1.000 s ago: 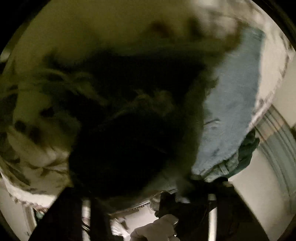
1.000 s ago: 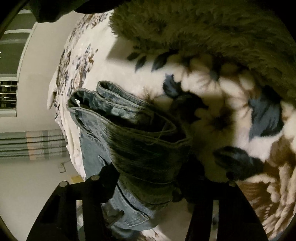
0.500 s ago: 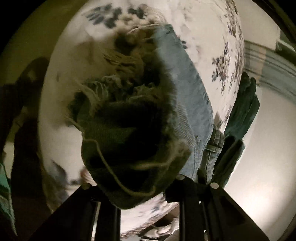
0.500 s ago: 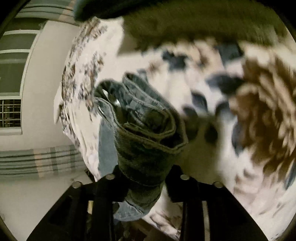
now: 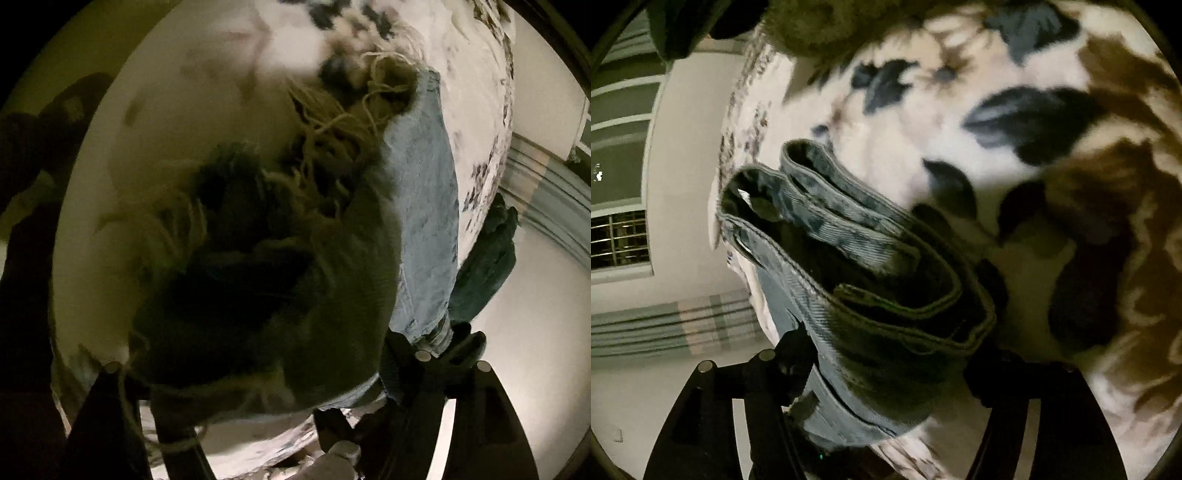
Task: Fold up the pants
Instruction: 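Lift the shorts with both grippers and fold the hem toward the waistband, then carry the folded shorts with both grippers onto the folded jeans stack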
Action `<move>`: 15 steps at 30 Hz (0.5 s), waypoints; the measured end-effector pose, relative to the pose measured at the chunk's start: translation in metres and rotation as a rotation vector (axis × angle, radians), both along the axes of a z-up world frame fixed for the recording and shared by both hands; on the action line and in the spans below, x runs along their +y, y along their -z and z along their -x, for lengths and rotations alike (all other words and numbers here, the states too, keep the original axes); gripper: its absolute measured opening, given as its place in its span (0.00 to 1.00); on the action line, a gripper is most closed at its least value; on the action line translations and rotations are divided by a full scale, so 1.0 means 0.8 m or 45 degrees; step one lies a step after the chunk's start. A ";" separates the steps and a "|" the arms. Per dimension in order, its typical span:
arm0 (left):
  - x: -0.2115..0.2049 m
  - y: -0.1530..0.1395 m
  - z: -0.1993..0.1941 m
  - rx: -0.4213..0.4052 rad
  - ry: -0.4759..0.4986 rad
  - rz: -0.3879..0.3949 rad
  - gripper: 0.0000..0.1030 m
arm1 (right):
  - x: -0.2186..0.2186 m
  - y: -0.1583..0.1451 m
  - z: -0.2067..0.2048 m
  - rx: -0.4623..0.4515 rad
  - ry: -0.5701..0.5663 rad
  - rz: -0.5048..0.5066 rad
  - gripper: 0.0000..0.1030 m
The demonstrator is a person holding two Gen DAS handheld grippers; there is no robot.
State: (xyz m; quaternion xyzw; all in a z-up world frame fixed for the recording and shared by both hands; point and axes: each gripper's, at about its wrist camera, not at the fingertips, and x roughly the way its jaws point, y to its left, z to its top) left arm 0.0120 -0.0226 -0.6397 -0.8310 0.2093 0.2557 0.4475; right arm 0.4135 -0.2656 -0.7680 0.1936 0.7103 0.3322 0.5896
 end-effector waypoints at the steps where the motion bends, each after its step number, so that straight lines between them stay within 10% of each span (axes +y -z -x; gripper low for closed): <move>1: -0.003 -0.001 0.005 0.018 0.007 -0.006 0.49 | 0.000 -0.002 0.002 -0.023 0.004 -0.003 0.60; 5: 0.009 -0.019 0.005 0.034 0.061 -0.097 0.24 | 0.006 -0.013 0.013 -0.082 0.007 0.013 0.44; 15: 0.051 -0.110 -0.002 0.078 0.259 -0.275 0.20 | 0.027 -0.105 0.037 -0.100 0.089 0.151 0.34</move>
